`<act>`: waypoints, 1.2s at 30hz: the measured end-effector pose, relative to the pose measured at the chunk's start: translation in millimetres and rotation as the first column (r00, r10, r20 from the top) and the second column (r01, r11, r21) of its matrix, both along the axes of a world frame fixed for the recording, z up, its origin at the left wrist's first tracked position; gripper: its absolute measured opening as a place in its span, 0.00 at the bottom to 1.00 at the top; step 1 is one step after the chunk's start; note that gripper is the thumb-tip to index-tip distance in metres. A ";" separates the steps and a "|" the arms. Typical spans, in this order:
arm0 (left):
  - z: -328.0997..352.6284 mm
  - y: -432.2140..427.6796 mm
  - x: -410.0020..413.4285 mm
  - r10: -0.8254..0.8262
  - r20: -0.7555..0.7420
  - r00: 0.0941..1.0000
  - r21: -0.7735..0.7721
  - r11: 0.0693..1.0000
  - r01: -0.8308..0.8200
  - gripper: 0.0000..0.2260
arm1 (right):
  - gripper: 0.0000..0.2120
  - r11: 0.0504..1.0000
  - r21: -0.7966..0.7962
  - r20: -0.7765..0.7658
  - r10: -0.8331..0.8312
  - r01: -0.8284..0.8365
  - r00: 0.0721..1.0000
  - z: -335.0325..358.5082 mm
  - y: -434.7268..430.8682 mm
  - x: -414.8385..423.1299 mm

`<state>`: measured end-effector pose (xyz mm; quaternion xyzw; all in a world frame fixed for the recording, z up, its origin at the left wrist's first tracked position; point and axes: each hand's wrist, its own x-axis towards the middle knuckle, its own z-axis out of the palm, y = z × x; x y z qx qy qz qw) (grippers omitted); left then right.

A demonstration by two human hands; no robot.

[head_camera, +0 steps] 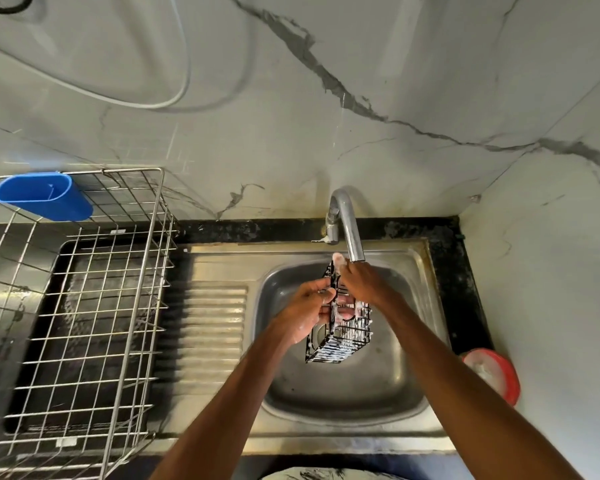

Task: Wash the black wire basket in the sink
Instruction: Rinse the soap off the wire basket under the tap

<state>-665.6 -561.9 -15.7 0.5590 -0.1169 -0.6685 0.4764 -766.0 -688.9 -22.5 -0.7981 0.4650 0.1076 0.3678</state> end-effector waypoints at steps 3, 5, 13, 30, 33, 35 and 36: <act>-2.9 -0.3 -1.4 0.036 0.002 0.999 0.007 0.999 -0.036 0.13 | 0.24 0.995 -0.098 -0.080 0.008 -0.016 0.997 -1.6 1.9 6.1; -5.5 -2.5 -2.2 0.045 0.017 0.999 0.002 0.999 -0.045 0.12 | 0.25 0.974 -0.219 -0.019 -0.060 0.054 0.998 -4.8 12.4 8.5; -4.5 -7.4 -9.6 -0.020 0.078 0.997 -0.040 0.999 0.023 0.13 | 0.15 0.919 -0.204 0.181 -0.303 0.337 0.936 -4.0 9.6 -4.3; -7.5 0.1 -7.7 0.114 0.172 0.979 -0.021 0.994 -0.112 0.14 | 0.39 0.990 -0.056 0.158 0.140 -0.133 0.977 -7.4 40.6 -0.8; -7.7 1.2 -8.1 0.091 0.179 0.980 -0.015 0.996 -0.090 0.14 | 0.48 0.986 -0.023 0.057 0.167 -0.165 0.984 -15.1 14.8 12.0; -7.3 0.9 -7.4 0.107 0.178 0.978 -0.017 0.994 -0.106 0.15 | 0.49 0.993 -0.011 0.047 0.122 -0.122 0.991 -16.4 14.6 16.8; -6.3 0.5 -7.3 0.124 0.182 0.975 -0.016 0.992 -0.123 0.15 | 0.45 0.992 -0.028 0.063 0.121 -0.119 0.991 -15.1 20.3 16.7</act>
